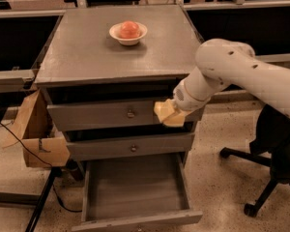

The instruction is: Place sponge into bottom drawer

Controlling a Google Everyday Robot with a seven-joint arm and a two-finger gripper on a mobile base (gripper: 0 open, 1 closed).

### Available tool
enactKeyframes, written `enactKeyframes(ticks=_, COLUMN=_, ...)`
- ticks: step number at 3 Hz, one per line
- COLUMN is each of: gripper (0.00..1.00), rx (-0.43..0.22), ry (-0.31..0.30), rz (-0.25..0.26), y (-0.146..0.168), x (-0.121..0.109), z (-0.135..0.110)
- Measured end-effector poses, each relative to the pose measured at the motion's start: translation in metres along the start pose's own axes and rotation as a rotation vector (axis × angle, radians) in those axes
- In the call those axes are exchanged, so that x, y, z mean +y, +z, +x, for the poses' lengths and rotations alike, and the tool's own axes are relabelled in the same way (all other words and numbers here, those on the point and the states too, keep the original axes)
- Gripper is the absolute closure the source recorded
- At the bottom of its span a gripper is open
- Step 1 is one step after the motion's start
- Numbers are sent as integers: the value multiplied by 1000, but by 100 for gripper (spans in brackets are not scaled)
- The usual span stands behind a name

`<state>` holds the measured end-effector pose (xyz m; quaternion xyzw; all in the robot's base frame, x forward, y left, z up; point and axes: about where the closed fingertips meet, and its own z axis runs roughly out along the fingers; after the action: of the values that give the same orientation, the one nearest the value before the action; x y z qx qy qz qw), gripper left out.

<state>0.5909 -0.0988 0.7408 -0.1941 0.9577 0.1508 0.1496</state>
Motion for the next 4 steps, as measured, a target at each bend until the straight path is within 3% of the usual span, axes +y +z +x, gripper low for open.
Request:
enactKeyframes(ticks=2, gripper=100, rx=89, ry=-27, rz=-95, y=151, x=44, z=43)
enactKeyframes(ticks=3, gripper=100, rx=89, ry=-27, rz=-94, y=150, x=45, z=43)
enactKeyframes(ticks=4, gripper=100, rx=66, ry=-52, rz=-61, y=147, x=46, z=42)
